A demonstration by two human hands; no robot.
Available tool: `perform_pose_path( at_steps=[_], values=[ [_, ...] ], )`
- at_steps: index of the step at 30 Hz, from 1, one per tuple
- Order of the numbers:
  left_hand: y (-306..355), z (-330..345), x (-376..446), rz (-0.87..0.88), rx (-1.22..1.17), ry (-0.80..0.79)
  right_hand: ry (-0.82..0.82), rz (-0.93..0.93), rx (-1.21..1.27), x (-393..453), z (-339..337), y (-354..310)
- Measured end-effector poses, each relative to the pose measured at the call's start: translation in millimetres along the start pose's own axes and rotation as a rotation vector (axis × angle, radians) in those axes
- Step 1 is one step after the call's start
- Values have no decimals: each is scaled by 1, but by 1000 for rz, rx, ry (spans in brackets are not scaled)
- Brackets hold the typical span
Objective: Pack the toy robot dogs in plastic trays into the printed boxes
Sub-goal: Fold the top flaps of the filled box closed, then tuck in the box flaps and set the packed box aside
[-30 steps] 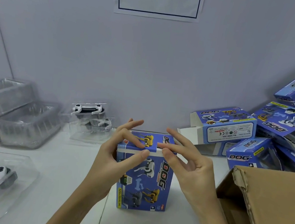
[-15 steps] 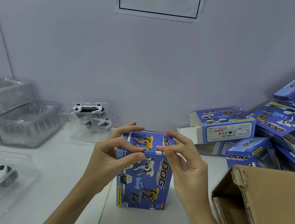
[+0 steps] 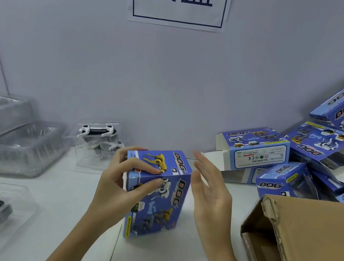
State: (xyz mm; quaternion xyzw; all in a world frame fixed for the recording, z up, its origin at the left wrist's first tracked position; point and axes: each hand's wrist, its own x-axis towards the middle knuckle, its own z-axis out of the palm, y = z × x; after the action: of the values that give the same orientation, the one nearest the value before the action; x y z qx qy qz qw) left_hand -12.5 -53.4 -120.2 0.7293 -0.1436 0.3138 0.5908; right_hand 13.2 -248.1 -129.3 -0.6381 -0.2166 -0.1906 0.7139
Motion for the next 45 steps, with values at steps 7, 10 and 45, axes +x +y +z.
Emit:
perform_pose_path(
  at_steps=[7,10,45],
  values=[
    [-7,28,-21,308,565,-24,-76,714,157,6,2,1],
    [-14,44,-35,725,805,-138,-182,769,202,3,-2,7],
    [-21,-46,7,-645,-428,-147,-381,666,-43,16,-39,-30]
  ],
)
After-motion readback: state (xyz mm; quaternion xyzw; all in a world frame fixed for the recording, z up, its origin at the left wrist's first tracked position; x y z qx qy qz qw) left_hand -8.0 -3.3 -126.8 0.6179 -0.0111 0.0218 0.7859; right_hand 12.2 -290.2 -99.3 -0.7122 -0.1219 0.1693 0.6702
